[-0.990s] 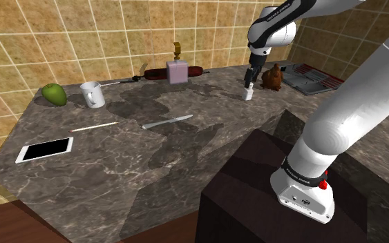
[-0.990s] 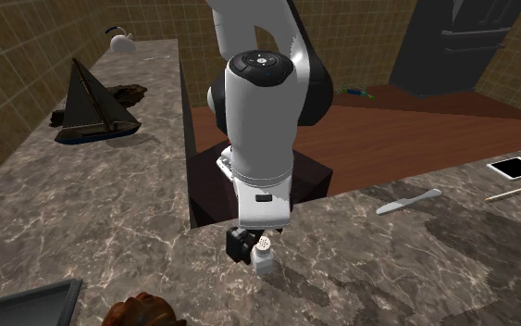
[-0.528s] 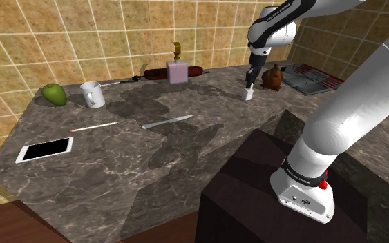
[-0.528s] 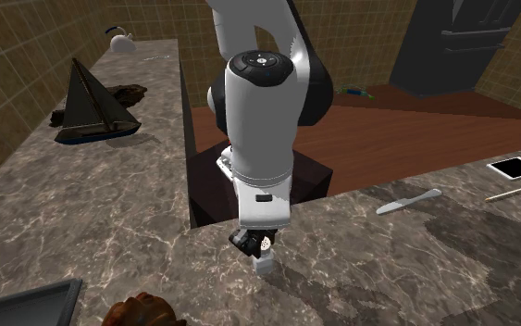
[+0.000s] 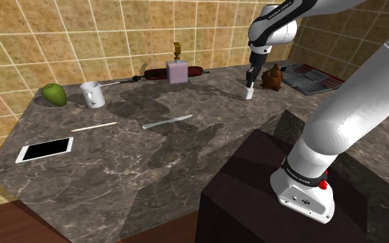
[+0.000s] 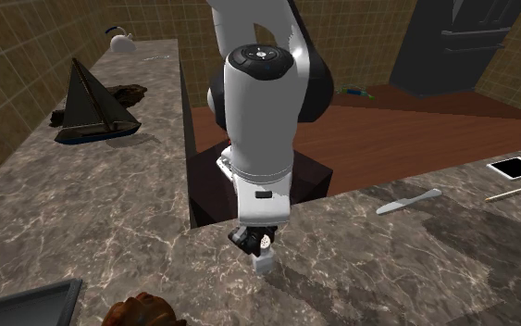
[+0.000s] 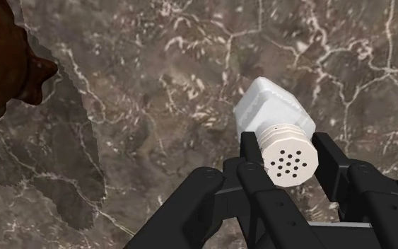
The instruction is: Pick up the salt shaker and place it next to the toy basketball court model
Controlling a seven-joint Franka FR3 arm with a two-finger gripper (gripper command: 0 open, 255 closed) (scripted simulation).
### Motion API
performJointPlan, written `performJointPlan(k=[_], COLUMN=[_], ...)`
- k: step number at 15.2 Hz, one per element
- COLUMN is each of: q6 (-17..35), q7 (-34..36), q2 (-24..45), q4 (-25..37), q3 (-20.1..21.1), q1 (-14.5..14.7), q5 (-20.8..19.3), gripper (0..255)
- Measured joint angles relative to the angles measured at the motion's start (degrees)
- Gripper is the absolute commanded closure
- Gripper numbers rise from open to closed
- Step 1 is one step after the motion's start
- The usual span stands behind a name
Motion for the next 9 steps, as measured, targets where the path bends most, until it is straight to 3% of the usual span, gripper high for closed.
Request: performJointPlan(k=[9], q6=[-7.3], q7=[1.3], q2=[-3.7], q4=[3.8], q3=[1.4], q1=[-0.3], q5=[-1.1], gripper=[255])
